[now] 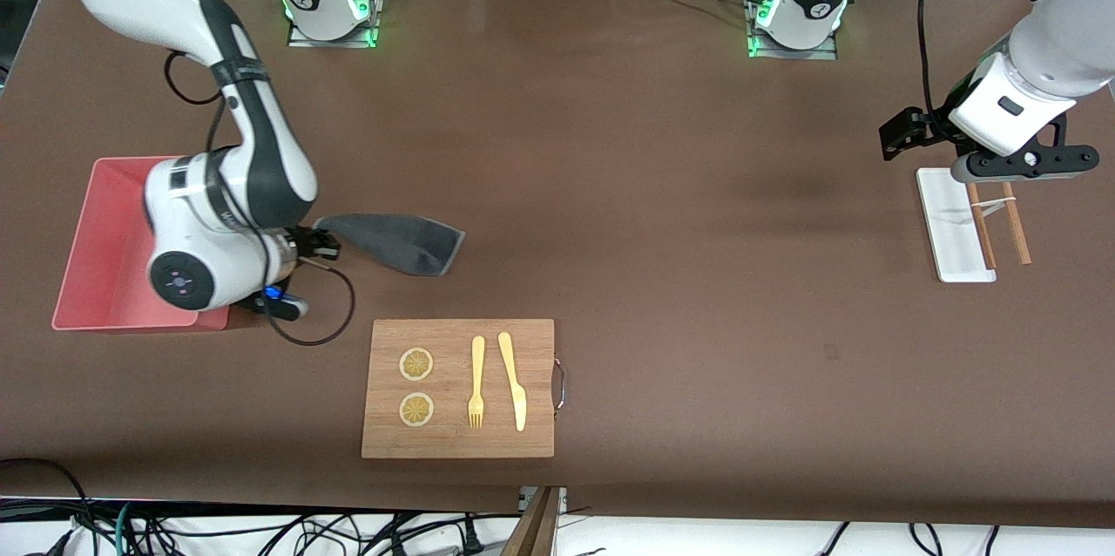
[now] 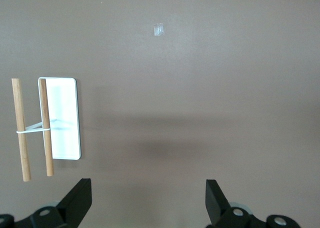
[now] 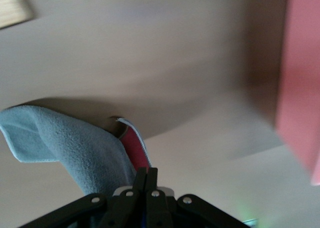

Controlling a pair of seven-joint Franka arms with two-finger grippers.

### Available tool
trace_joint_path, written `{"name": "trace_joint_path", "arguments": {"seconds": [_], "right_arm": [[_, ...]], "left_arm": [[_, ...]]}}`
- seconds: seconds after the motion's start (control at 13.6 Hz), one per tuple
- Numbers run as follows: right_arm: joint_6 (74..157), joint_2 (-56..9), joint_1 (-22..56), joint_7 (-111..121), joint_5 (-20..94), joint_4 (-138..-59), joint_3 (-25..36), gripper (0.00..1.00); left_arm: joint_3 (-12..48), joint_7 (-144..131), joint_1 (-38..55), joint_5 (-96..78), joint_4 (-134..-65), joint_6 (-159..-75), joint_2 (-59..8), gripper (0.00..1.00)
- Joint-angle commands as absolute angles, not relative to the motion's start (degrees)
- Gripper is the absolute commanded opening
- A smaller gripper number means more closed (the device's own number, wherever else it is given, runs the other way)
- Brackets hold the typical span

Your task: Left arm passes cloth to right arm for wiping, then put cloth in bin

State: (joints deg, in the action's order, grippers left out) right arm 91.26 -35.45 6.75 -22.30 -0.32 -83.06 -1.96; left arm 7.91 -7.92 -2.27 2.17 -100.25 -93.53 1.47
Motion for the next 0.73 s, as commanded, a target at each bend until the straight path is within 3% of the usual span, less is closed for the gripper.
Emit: {"name": "trace_joint_path", "arguments": {"seconds": [0.0,0.29,0.66], "right_arm": [[89.7,-34.2,5.7,-15.6,-4.1,-82.8,-1.6,0.00],[91.7,-34.8,11.0,-17.7,-8.9,-82.6,-1.9,0.00],[97.9,-36.6,16.1,-32.3,2.0,-82.9,-2.1,0.00]], "left_arm": [[8.3,-3.3,-2.8,3.5,-101.4,-94.6,2.9,1.00],[8.3,-3.0,-2.8,3.4,-100.7,-94.2,2.8,1.00],[8.3,-3.0,-2.8,3.4,-100.0,-94.0,2.3,1.00]]}}
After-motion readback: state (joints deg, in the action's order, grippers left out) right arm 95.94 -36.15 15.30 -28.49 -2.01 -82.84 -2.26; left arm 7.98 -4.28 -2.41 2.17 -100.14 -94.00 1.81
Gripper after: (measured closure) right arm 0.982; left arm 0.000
